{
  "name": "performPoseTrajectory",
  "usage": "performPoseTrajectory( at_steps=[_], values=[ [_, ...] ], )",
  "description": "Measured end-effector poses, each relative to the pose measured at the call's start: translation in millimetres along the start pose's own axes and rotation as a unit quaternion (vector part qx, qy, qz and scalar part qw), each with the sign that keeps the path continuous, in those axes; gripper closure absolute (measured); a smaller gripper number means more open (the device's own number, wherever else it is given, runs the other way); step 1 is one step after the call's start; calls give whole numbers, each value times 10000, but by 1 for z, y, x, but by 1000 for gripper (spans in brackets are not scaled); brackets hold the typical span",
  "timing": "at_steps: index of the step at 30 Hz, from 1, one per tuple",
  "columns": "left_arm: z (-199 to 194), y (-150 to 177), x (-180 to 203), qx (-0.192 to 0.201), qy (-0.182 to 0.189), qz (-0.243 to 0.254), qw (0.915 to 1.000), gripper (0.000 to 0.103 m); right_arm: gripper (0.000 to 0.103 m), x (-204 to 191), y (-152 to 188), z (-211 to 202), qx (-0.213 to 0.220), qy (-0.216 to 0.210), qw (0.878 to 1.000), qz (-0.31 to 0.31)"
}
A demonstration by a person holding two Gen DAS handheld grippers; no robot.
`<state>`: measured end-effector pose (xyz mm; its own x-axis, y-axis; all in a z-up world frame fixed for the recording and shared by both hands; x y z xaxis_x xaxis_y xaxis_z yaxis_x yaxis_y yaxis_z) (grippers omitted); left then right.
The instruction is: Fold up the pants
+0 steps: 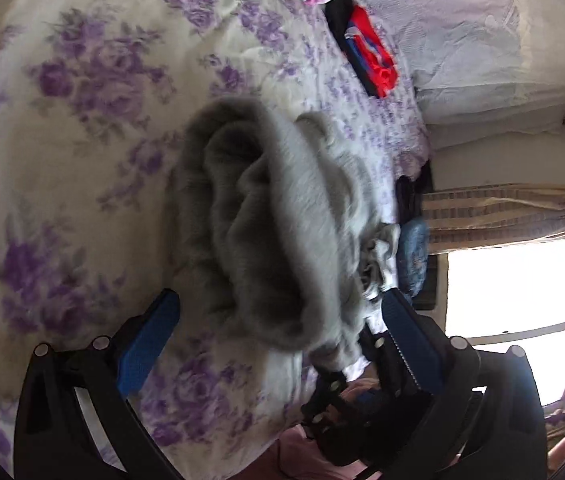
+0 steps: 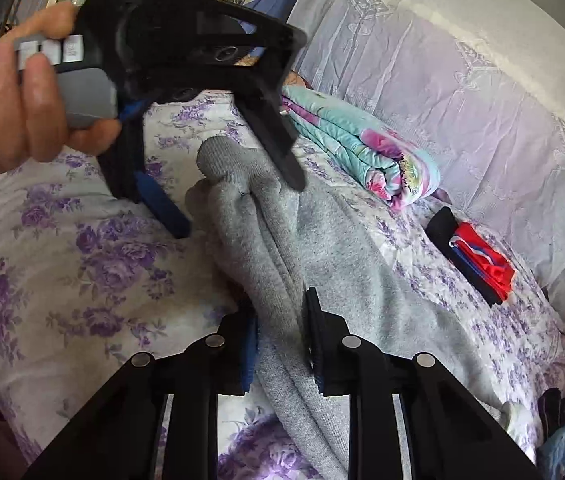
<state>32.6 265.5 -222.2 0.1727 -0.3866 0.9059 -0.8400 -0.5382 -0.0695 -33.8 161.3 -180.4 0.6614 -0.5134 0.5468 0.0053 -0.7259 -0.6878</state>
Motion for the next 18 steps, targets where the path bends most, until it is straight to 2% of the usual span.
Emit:
performPoseTrajectory(
  at_steps=[1,3,4,6,7,9,11,13,14,15,16,17,18],
  values=[
    [4,-4,2,55,123,12,9999,30,80,-2,2,0,-8,-8,10000,-13],
    [13,-6,1,37,87,33,9999,55,78,-1,3,-3,32,92,9999,-34],
    [15,-6,-1,66,88,20,9999,60,73,1,4,-9,72,57,10000,6],
    [16,-5,-4,112,105,12,9999,64,61,14,7,-25,174,-173,9993,289],
    [15,-4,-3,139,171,39,9997,65,57,29,10,-34,214,-268,9977,589],
    [11,-4,0,237,136,188,9995,67,57,69,18,-47,256,-114,9911,1299],
    [8,-4,8,351,178,389,9985,68,57,126,38,-55,213,456,9753,2151],
    [7,-5,19,464,177,598,9970,68,57,181,72,-58,15,1212,9478,2949],
    [8,-8,22,511,193,662,9963,68,58,197,90,-54,-168,1387,9353,3250],
    [8,-7,30,567,219,758,9953,69,58,209,112,-47,-408,1482,9231,3525],
    [8,-8,33,601,238,817,9946,69,63,216,142,-30,-912,1446,9112,3749],
    [7,-7,38,635,255,880,9938,69,67,213,169,-13,-1437,1317,8996,3908],
    [8,-6,44,674,280,942,9929,69,67,207,191,-1,-1629,1055,8882,4165]
  ],
)
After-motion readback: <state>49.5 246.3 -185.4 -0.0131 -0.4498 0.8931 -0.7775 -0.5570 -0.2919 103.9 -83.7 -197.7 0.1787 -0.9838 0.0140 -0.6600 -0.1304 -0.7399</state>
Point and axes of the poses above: each gripper's, at about its wrist camera, not at the fingertips, and z roughly the way its jaws point, x to its right, y to its underside, the point moved 8 cm from there along z, roughly the way its jaws point, and after that the axes turned 7 degrees about y, right-handed, at the moved point
